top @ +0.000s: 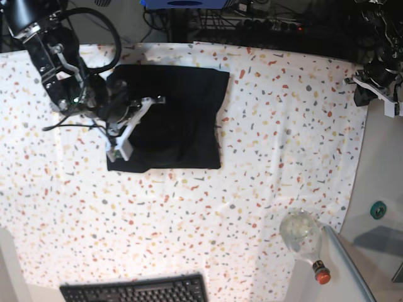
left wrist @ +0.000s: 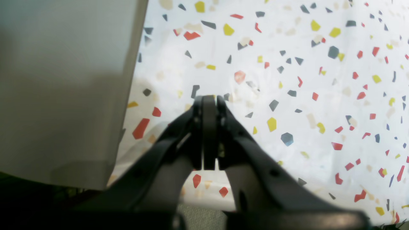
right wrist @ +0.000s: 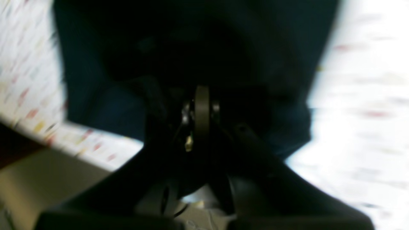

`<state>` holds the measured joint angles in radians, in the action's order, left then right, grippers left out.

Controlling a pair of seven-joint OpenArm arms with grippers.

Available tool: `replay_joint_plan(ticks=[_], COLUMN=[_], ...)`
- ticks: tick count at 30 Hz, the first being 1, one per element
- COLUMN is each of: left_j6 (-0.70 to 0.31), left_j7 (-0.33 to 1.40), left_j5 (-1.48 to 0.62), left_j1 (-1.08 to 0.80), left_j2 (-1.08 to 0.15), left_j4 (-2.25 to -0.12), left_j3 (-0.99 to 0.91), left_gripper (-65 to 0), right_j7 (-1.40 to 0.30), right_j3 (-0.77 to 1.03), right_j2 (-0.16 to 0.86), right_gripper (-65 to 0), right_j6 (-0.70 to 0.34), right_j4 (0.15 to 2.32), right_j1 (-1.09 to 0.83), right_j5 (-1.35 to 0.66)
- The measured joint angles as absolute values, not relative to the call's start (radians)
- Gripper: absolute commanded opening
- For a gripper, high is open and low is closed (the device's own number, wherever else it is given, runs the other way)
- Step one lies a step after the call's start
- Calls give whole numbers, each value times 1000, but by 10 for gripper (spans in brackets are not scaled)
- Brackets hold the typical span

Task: Layout the t-shirt on the table in an organized manner, then fold the t-shirt properly
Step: 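Press the folded shirt flat with the right gripper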

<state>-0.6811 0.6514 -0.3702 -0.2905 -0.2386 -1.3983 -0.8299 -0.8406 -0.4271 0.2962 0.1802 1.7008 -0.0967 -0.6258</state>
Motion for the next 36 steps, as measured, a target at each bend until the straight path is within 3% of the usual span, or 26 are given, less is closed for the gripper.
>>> replay_joint_plan(ticks=[10, 16, 22, 28, 36], left_j6=[-681, -682, -681, -682, -681], left_j7=[652, 651, 651, 650, 651], left_j5=[-369, -370, -366, -370, -368], left_j1=[-290, -287, -287, -286, -286], left_j2=[-239, -242, -243, -240, -239], left_j4=[-1398, -1390, -1354, -1354, -1354], left_j3=[-830, -831, -832, -830, -830], left_gripper=[-650, -650, -650, -650, -650], right_j7=[-906, -987, -906, -744, -661], right_j3=[-601, -535, -464, -624, -753], right_j2=[163, 209, 209, 147, 34], right_gripper=[-650, -650, -650, -650, -650], right_j6=[183, 222, 230, 216, 224], right_j4=[1683, 1833, 1600, 1324, 1153], right_j1=[1, 8, 136, 299, 296], right_j5=[-625, -635, -622, -622, -629])
